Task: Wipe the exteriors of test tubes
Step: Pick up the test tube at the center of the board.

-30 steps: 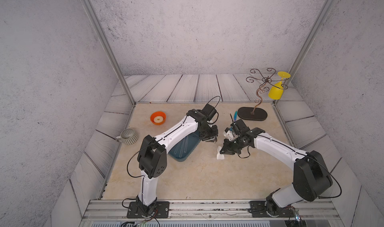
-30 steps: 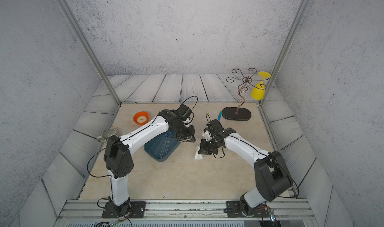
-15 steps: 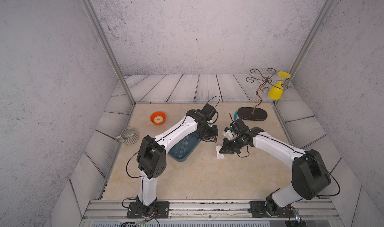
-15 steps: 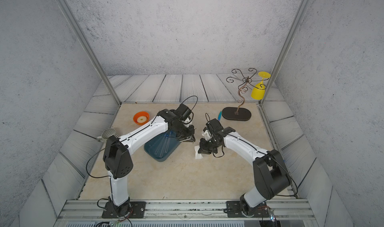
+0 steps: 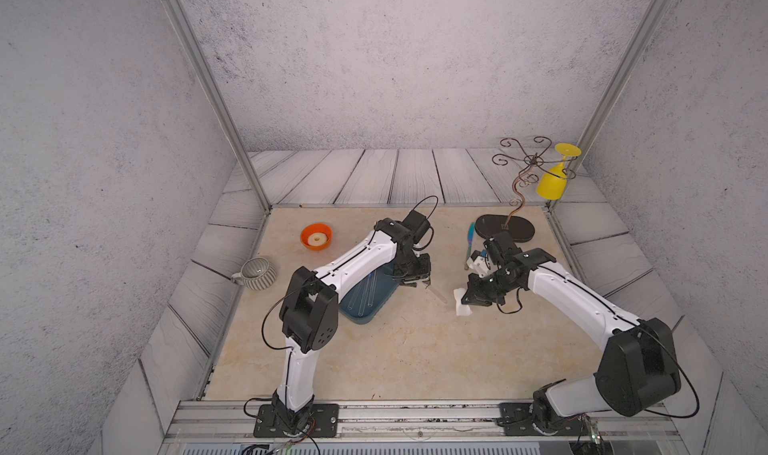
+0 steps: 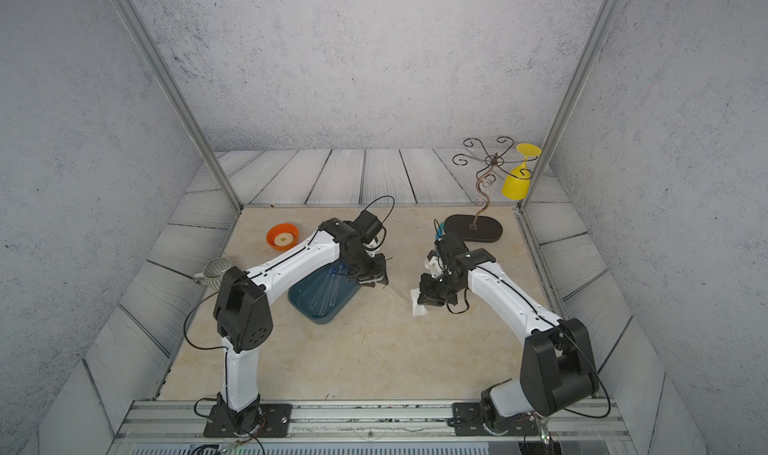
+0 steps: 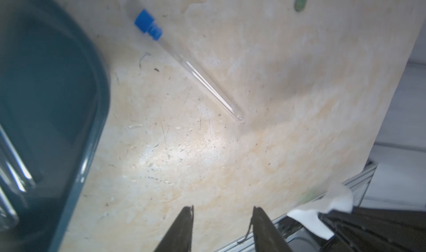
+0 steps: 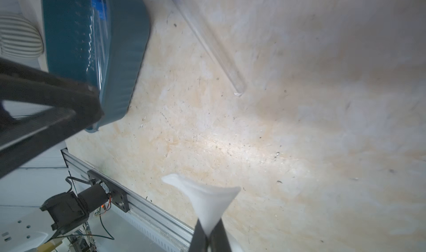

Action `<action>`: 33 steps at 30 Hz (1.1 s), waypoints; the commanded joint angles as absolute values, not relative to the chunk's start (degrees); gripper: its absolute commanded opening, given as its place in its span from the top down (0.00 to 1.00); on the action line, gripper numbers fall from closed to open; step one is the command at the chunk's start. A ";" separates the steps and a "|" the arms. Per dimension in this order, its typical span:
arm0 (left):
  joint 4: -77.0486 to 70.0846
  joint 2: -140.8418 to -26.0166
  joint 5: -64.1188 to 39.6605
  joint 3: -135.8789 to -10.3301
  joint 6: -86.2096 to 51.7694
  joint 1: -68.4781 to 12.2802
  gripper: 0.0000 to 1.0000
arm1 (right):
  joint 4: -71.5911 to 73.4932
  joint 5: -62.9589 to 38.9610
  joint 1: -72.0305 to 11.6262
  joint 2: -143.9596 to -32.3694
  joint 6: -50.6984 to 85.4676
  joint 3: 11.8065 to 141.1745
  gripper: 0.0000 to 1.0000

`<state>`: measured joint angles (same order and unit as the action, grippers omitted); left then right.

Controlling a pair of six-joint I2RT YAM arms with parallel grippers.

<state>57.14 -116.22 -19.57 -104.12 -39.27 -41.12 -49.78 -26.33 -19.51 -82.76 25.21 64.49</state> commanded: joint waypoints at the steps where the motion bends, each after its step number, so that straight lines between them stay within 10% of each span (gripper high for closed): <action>1: 58.15 -118.95 -15.15 -105.49 -40.40 -41.13 0.42 | -50.66 -24.67 -16.71 -85.23 22.48 67.42 0.97; 8: 56.43 -129.22 -10.13 -113.85 -42.39 -41.13 0.26 | -47.93 -23.00 -14.86 -96.91 20.71 74.71 0.97; 33: 59.78 -148.40 -3.61 -133.58 -46.48 -37.53 0.39 | -40.43 -27.63 -17.44 -114.00 23.03 75.82 0.98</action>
